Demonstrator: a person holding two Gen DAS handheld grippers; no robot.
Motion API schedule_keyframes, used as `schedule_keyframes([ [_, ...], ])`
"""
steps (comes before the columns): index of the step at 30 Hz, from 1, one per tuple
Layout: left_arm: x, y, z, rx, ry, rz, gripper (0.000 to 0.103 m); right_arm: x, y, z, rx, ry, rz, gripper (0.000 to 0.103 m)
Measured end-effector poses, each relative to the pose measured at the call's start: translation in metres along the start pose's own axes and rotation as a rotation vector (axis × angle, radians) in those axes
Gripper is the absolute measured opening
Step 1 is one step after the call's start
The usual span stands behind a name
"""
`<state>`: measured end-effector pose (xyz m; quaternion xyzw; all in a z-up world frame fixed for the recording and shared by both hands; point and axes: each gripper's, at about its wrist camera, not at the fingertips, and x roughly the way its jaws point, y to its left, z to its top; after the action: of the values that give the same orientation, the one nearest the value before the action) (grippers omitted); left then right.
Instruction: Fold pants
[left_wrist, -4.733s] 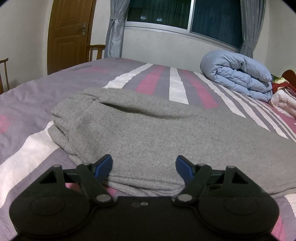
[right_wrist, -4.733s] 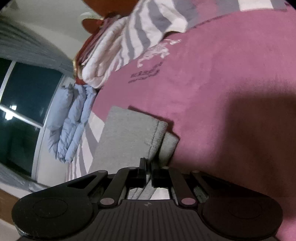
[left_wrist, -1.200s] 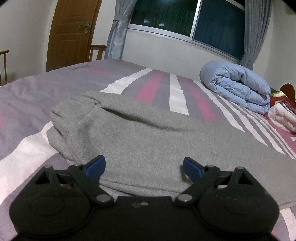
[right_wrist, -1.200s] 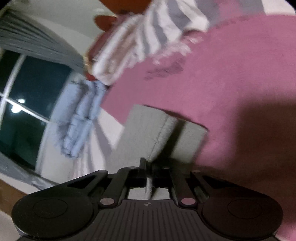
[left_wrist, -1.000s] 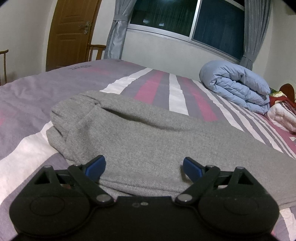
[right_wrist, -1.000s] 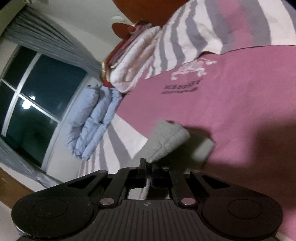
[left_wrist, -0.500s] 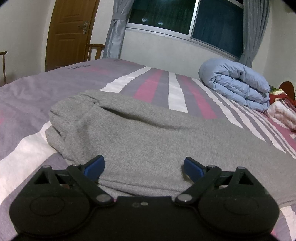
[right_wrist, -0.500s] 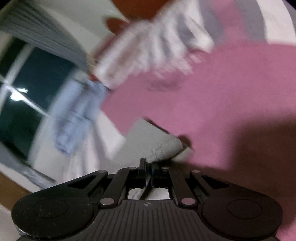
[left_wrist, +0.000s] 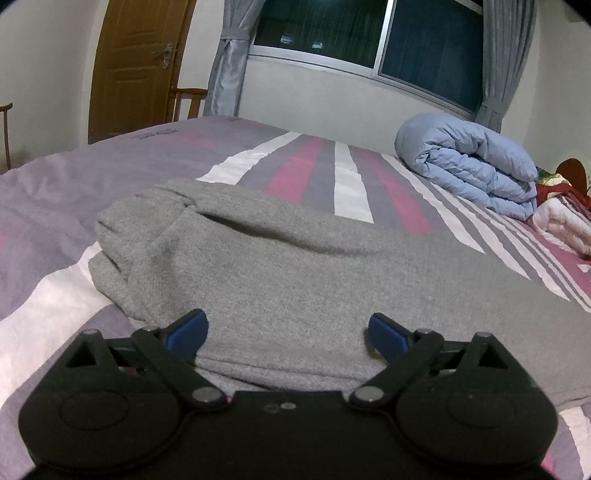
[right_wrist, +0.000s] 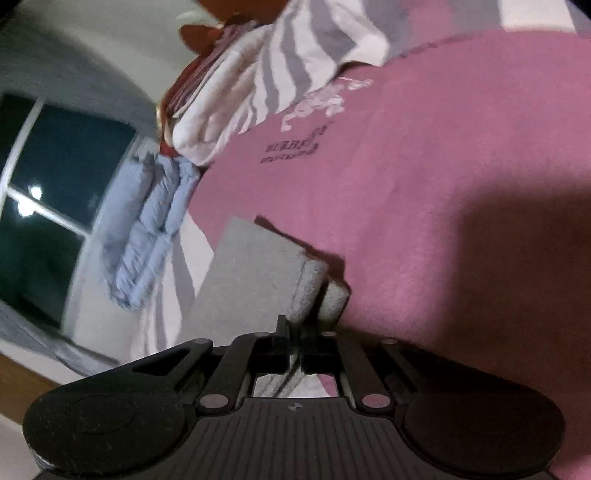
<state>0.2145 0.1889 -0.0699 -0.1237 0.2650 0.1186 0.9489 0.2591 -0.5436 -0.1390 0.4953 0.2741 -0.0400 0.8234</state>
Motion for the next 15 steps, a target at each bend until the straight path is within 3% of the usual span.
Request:
schedule_keyframes([
  [2,0.000,-0.001,0.000,0.003,0.000,0.002,0.088,-0.010,0.001,0.000,0.030,-0.030,0.009,0.009],
  [4,-0.002,0.000,0.000,-0.003,-0.003,-0.002,0.088,-0.032,0.009,-0.007,-0.025,-0.112,-0.026,0.018],
  [8,-0.009,0.002,0.002,-0.019,-0.020,-0.011,0.083,-0.069,0.031,-0.044,-0.105,-0.201,0.001,0.030],
  [11,-0.017,0.002,0.003,0.000,-0.030,0.007,0.070,-0.067,0.057,-0.078,-0.158,-0.121,0.085,0.036],
  [15,-0.024,0.000,0.002,0.063,-0.036,0.085,0.073,-0.044,0.114,-0.132,-0.350,0.024,0.190,0.039],
])
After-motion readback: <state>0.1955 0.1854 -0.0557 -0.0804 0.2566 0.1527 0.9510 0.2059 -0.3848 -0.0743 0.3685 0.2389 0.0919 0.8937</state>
